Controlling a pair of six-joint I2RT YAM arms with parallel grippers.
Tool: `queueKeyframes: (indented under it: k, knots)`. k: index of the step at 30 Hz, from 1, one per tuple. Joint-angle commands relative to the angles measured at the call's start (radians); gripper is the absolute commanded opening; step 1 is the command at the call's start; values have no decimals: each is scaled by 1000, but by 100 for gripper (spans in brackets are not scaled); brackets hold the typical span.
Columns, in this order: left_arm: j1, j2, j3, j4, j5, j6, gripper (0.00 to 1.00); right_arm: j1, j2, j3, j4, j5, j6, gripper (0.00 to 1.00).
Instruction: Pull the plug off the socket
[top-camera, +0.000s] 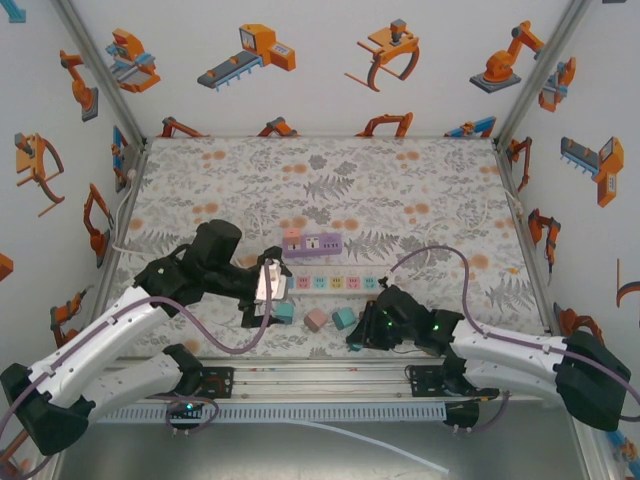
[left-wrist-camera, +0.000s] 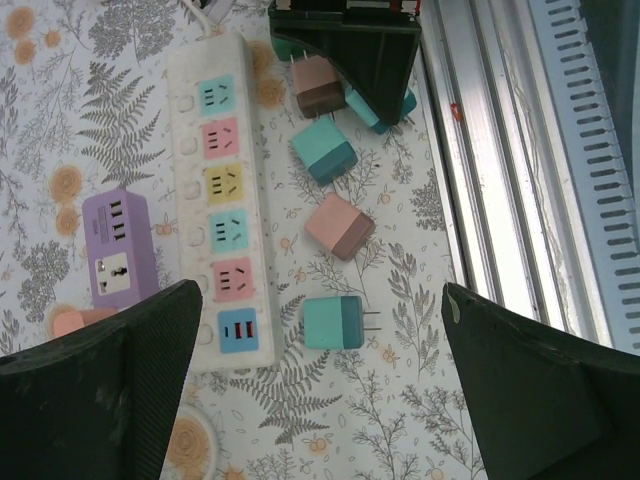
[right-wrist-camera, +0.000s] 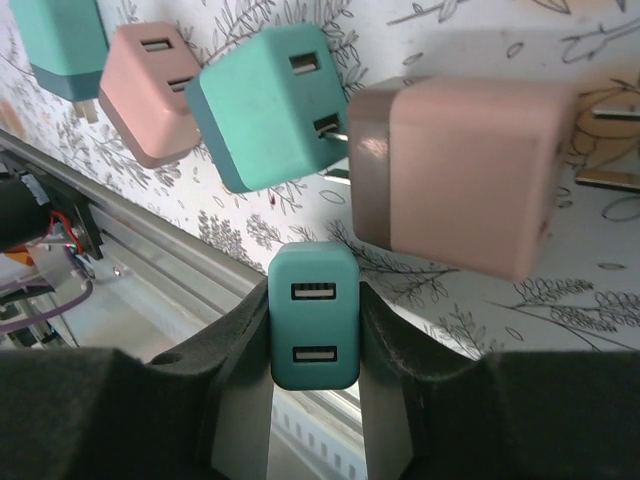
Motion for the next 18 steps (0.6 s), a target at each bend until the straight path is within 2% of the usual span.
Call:
queueKeyframes:
  k: [1,4,9,18]
  knots:
    - [-5,4,16,0,16,27,97,15,16,-26,86,87,32,29]
    - [-7,9,15,10,7,19,97,18,37,-26,118,105,22,37]
    - [-7,9,7,48,-15,-16,97,19,100,-19,177,91,-6,42]
    - [-7,-17,-21,89,-31,-44,97,23,89,11,97,111,-19,51]
